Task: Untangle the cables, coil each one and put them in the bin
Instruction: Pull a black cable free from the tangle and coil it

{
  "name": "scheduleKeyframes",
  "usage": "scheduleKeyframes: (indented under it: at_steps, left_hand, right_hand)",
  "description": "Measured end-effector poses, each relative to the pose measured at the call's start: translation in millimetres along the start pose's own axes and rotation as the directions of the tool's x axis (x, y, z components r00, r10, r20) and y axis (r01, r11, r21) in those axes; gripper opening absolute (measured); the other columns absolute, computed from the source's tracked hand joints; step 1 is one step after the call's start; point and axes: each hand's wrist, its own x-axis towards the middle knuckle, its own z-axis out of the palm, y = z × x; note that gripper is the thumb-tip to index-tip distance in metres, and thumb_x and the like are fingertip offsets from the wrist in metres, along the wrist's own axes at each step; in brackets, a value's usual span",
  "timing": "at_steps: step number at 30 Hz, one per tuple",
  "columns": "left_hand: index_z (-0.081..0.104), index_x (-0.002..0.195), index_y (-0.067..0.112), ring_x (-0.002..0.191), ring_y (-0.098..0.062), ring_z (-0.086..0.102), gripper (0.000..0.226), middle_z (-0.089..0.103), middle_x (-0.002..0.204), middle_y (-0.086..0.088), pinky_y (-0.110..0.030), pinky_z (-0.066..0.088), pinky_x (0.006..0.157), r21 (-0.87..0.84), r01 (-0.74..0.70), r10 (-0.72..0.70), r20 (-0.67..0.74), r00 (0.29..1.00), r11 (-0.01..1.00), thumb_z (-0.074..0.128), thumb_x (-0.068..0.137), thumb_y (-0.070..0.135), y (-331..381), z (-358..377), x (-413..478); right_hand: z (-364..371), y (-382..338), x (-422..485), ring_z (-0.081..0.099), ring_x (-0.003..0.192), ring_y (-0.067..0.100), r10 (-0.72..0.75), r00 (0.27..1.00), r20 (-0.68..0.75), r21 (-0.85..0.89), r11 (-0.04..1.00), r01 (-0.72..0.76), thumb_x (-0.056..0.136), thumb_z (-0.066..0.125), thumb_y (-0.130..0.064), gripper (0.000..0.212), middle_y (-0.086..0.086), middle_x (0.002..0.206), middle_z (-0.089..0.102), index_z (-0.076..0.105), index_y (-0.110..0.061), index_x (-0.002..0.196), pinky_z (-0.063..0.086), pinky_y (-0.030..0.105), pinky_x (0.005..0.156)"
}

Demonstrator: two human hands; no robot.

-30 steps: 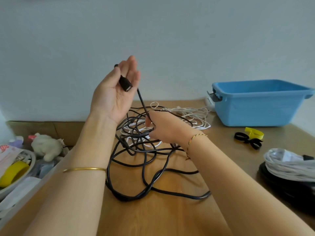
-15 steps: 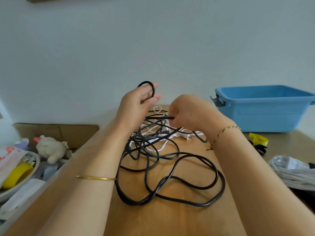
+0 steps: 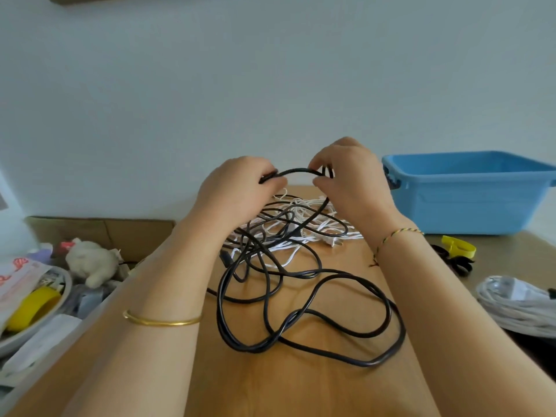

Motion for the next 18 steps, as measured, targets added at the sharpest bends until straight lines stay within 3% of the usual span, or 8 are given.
scheduleKeyframes:
  at_steps: [3,6,8,10,12,15,18]
  left_hand:
    - [0.064,0.082,0.016,0.057,-0.018,0.046,0.030,0.051,0.062,0.001,-0.029,0.029,0.052,-0.091,0.125,-0.135,-0.114,0.984,0.988,0.047,0.098,0.035,-11.4,-5.9,2.4]
    - [0.064,0.074,0.016,0.043,-0.014,0.035,0.032,0.041,0.046,0.007,-0.027,0.026,0.048,-0.451,0.214,-0.330,-0.196,0.923,0.867,0.045,0.097,0.028,-23.6,-18.0,0.9]
    - [0.062,0.075,0.011,0.035,-0.009,0.025,0.032,0.031,0.038,0.010,-0.021,0.020,0.041,-0.669,0.241,-0.387,-0.076,0.919,0.703,0.043,0.098,0.023,-23.8,-25.5,-1.3]
    - [0.059,0.078,0.007,0.032,-0.006,0.018,0.032,0.026,0.037,0.009,-0.018,0.015,0.035,-0.829,0.290,-0.374,0.107,0.921,0.478,0.041,0.100,0.021,-18.1,-30.6,-3.5]
    - [0.058,0.078,0.007,0.032,-0.005,0.017,0.033,0.023,0.038,0.009,-0.016,0.013,0.034,-0.868,0.343,-0.319,0.231,0.919,0.359,0.040,0.101,0.022,-12.7,-29.0,-4.1]
    - [0.060,0.081,0.005,0.033,-0.005,0.017,0.033,0.024,0.040,0.009,-0.016,0.014,0.034,-0.819,0.393,-0.272,0.299,0.914,0.419,0.040,0.101,0.022,-7.9,-20.3,-3.7]
    - [0.062,0.085,0.002,0.033,-0.005,0.017,0.033,0.024,0.040,0.009,-0.015,0.014,0.033,-0.788,0.423,-0.234,0.354,0.906,0.446,0.039,0.100,0.020,-5.6,-13.8,-2.8]
  right_hand:
    - [7.9,14.0,-0.7,0.059,0.097,0.021,0.060,0.998,0.019,0.040,0.997,-0.061,0.085,0.064,-0.011,0.023,0.005,0.110,0.063,0.070,-0.014,0.107,0.045,0.027,0.080]
    - [21.9,29.2,-6.2,0.064,0.094,0.022,0.157,0.985,0.068,0.060,0.985,-0.161,0.086,0.058,-0.003,0.024,0.005,0.107,0.068,0.071,-0.014,0.102,0.052,0.035,0.086]
    - [29.9,34.3,-10.0,0.065,0.087,0.022,0.204,0.970,0.132,0.036,0.977,-0.210,0.085,0.054,0.001,0.027,0.004,0.099,0.069,0.070,-0.020,0.086,0.055,0.040,0.082]
    - [36.1,36.4,-11.6,0.064,0.084,0.024,0.265,0.935,0.237,-0.042,0.964,-0.262,0.082,0.052,0.004,0.030,0.003,0.096,0.068,0.062,-0.024,0.074,0.056,0.042,0.080]
    - [39.4,33.9,-13.7,0.061,0.088,0.026,0.317,0.899,0.302,-0.168,0.946,-0.277,0.082,0.051,0.004,0.023,0.006,0.098,0.064,0.061,-0.016,0.087,0.054,0.043,0.081]
    - [43.9,27.0,-14.8,0.054,0.099,0.026,0.247,0.937,0.249,-0.157,0.964,-0.212,0.082,0.058,0.000,0.031,0.009,0.111,0.057,0.048,-0.009,0.111,0.050,0.039,0.084]
    - [45.1,11.6,-14.1,0.048,0.113,0.022,0.045,0.978,0.205,0.029,0.998,-0.052,0.080,0.071,-0.025,0.052,0.003,0.124,0.054,0.046,-0.015,0.124,0.045,0.035,0.092]
